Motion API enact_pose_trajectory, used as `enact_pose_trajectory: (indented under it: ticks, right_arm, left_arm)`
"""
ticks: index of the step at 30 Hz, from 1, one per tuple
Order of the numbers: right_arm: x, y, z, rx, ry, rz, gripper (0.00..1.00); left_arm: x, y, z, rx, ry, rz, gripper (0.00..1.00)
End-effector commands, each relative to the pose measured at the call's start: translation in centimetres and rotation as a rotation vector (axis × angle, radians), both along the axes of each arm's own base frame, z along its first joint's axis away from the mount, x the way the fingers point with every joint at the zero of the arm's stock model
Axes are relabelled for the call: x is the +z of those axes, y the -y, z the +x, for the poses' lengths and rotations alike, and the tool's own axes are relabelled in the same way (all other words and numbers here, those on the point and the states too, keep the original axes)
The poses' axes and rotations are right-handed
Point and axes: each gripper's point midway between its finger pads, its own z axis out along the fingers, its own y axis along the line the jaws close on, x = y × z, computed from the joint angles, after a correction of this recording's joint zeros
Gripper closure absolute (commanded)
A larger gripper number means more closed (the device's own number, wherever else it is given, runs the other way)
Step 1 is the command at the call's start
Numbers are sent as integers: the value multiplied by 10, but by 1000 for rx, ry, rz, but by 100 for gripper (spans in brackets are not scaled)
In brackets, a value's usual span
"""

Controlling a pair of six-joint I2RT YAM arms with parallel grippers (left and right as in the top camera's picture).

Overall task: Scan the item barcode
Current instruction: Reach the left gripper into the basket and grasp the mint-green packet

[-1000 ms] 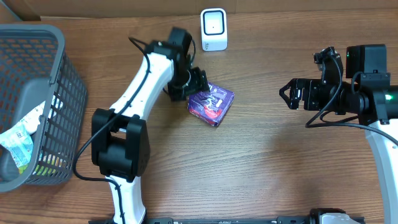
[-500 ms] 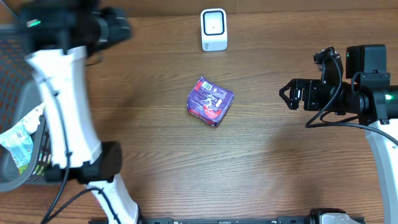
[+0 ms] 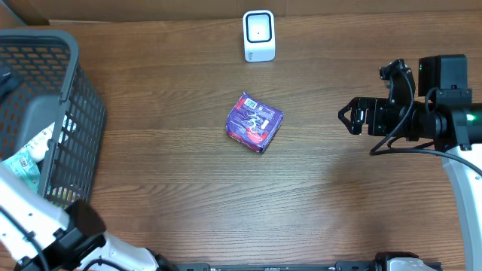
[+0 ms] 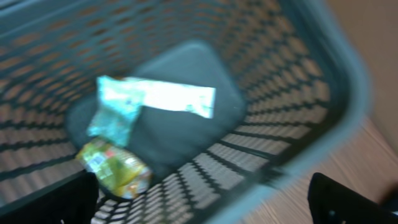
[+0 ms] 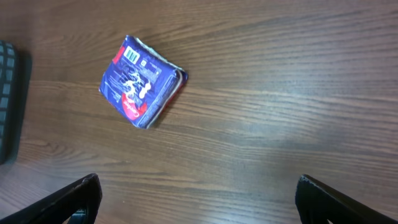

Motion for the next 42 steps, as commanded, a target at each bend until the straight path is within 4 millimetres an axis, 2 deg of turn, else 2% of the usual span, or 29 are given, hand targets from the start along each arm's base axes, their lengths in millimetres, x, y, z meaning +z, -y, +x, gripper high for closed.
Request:
enact_pose_trajectory:
  ticks: [1, 5, 7, 8, 12, 15, 16, 23, 28, 35, 40, 42]
  right_arm:
    - [6, 2, 2, -4, 17, -12, 0]
    - [7, 2, 5, 0, 33, -18, 0]
    - [9, 2, 8, 1, 46, -18, 0]
    - [10, 2, 9, 1, 54, -17, 0]
    - [11, 2, 12, 1, 70, -17, 0]
    - [12, 2, 13, 12, 78, -24, 0]
    - [12, 2, 13, 18, 80, -29, 0]
    - [10, 6, 14, 5, 81, -51, 0]
    - [10, 6, 14, 5, 80, -50, 0]
    - [9, 6, 12, 5, 69, -50, 0]
    - [9, 6, 12, 5, 70, -50, 0]
    - [9, 6, 12, 2, 68, -48, 0]
  left_arm:
    - [-9, -16, -19, -17, -40, -2, 0]
    - [-41, -40, -23, -19, -153, 5, 6]
    - [-66, -47, -19, -20, -198, -29, 7]
    - [-86, -52, -20, -12, -248, -49, 8]
    - [-127, -70, -28, 77, -344, -52, 2]
    - [-153, -84, -24, 92, -364, -21, 0]
    - [-168, -92, -20, 80, -374, 4, 0]
    - [-230, -107, -14, -23, -442, 89, 3]
    - [-260, -121, -45, 42, -605, 189, 1]
    - [-293, -120, -50, -52, -647, 221, 3]
    - [-308, -119, -43, -64, -595, 234, 7]
    - [-320, -116, -46, -64, -595, 234, 12]
